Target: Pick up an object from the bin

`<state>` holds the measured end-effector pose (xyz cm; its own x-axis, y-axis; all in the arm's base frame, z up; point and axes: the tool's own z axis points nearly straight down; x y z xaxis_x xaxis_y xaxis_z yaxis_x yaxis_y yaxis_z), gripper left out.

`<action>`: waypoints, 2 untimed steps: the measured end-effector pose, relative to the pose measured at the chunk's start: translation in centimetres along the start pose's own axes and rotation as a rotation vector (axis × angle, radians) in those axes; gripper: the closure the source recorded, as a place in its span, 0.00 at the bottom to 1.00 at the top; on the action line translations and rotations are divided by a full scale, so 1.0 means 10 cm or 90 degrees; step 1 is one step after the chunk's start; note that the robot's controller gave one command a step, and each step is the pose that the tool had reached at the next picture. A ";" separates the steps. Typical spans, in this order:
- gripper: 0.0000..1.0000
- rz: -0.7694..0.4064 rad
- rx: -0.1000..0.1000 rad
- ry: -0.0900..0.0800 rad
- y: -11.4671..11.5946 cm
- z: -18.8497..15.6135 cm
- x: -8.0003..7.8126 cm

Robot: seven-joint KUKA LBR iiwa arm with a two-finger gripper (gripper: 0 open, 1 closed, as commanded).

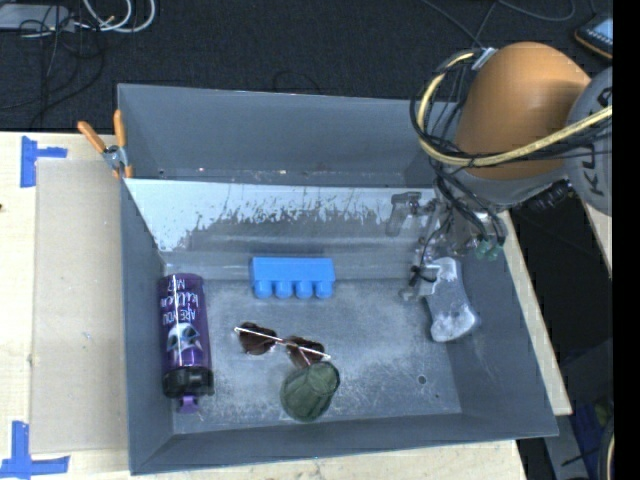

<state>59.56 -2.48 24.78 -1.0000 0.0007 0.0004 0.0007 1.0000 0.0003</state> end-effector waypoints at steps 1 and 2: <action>0.00 0.000 0.000 0.000 0.00 0.00 0.00; 0.00 -0.006 0.000 0.000 0.16 0.53 0.55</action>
Offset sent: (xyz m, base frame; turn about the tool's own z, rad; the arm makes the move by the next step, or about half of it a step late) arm -0.0634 0.0194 -0.0602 -0.0123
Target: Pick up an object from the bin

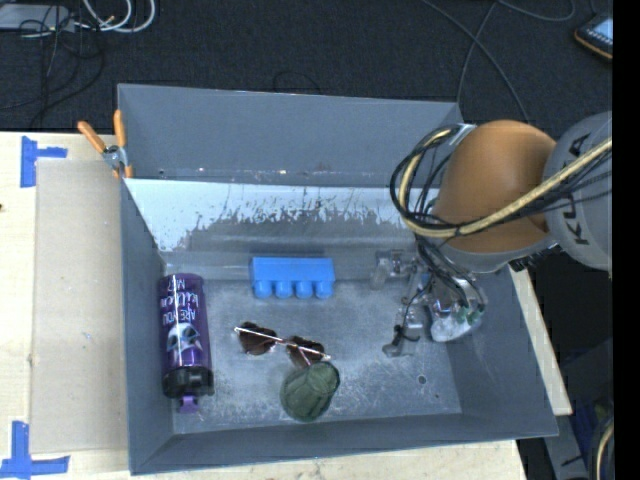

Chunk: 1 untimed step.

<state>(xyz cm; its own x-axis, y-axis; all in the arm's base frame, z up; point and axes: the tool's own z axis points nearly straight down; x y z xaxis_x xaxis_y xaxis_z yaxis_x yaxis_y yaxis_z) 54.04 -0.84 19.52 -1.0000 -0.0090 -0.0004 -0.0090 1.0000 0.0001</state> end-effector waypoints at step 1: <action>0.00 0.000 0.000 0.008 0.14 0.13 0.13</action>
Offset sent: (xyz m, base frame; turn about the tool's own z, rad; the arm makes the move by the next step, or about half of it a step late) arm -0.0708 0.0167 -0.0516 -0.0964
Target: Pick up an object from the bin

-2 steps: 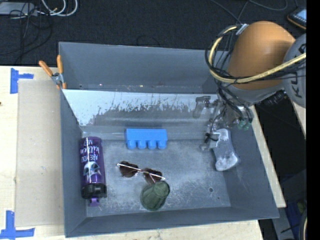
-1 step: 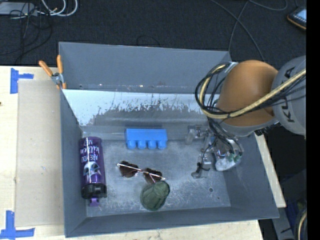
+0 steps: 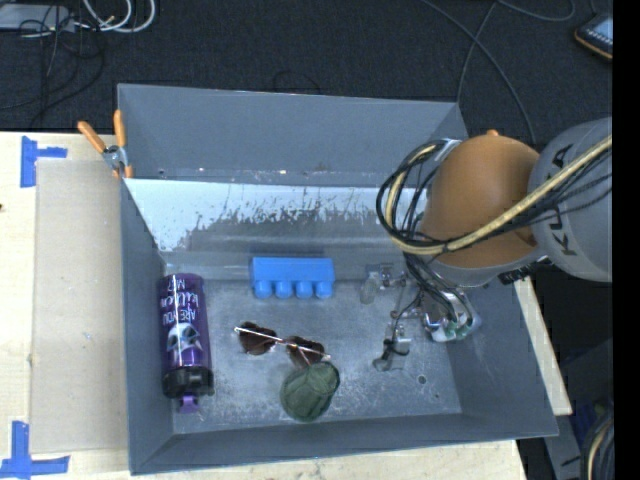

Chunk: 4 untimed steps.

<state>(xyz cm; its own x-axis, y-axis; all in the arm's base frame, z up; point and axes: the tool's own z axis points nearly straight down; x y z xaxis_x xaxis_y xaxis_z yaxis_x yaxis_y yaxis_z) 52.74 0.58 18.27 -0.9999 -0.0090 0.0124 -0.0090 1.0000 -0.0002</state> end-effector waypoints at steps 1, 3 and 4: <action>0.00 -0.033 0.000 -0.007 0.06 0.16 0.07; 0.00 -0.114 0.000 -0.006 0.09 0.93 0.35; 0.00 -0.048 -0.001 -0.005 0.43 1.07 0.02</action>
Offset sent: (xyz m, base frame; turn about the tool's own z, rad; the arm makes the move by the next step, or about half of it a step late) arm 0.0183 0.0408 -0.0568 -0.0557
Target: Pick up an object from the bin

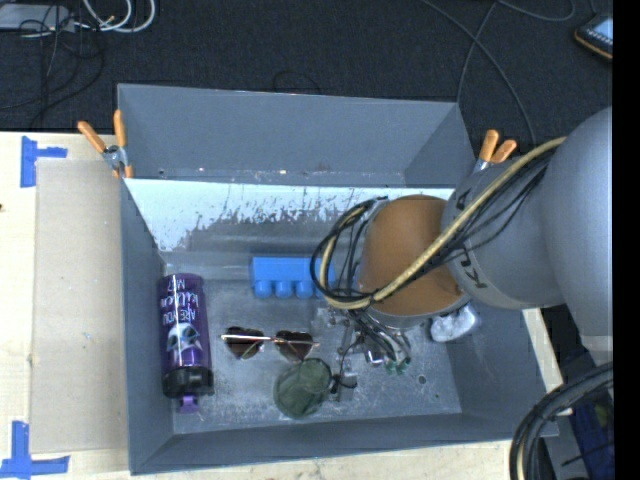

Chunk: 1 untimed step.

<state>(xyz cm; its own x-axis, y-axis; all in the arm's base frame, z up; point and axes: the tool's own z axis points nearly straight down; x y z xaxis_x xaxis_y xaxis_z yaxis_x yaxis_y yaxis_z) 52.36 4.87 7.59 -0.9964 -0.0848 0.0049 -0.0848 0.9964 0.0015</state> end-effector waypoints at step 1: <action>0.00 -0.014 0.000 -0.008 0.18 -0.04 -0.14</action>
Offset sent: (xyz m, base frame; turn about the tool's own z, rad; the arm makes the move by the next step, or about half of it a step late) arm 0.0222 0.0002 0.0747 -0.0026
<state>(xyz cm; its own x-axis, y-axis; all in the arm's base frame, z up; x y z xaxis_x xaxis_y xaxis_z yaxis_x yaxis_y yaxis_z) 53.56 6.79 7.98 -0.9943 -0.1064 -0.0070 -0.1064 0.9943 0.0017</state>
